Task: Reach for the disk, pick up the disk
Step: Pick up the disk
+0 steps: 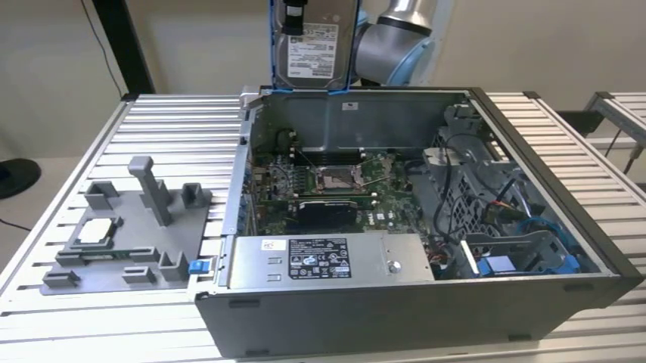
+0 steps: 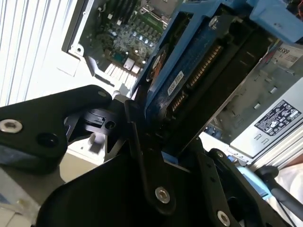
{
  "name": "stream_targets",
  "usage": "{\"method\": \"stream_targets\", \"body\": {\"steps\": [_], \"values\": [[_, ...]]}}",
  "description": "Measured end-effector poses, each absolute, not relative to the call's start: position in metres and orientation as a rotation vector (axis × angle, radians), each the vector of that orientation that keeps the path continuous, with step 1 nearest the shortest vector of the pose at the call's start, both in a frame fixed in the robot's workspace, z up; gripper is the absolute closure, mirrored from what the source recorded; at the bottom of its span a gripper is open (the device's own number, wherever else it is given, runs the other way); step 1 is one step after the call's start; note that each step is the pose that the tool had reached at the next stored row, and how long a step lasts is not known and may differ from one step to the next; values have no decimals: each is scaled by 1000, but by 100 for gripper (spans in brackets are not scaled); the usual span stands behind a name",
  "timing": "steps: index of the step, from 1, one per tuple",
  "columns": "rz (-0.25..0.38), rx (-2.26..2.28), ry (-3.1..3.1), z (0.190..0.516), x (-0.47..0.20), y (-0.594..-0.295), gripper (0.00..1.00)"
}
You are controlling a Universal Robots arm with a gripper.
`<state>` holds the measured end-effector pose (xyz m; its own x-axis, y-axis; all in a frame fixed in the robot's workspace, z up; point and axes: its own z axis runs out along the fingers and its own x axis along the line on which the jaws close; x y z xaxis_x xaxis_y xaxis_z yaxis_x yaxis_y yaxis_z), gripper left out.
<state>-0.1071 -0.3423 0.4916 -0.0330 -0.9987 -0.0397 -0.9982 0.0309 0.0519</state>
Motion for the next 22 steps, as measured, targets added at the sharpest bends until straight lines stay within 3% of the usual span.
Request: {"method": "stream_targets", "body": {"steps": [22], "values": [[-102, 2179, -2250, 492, -104, -342, 100]]}}
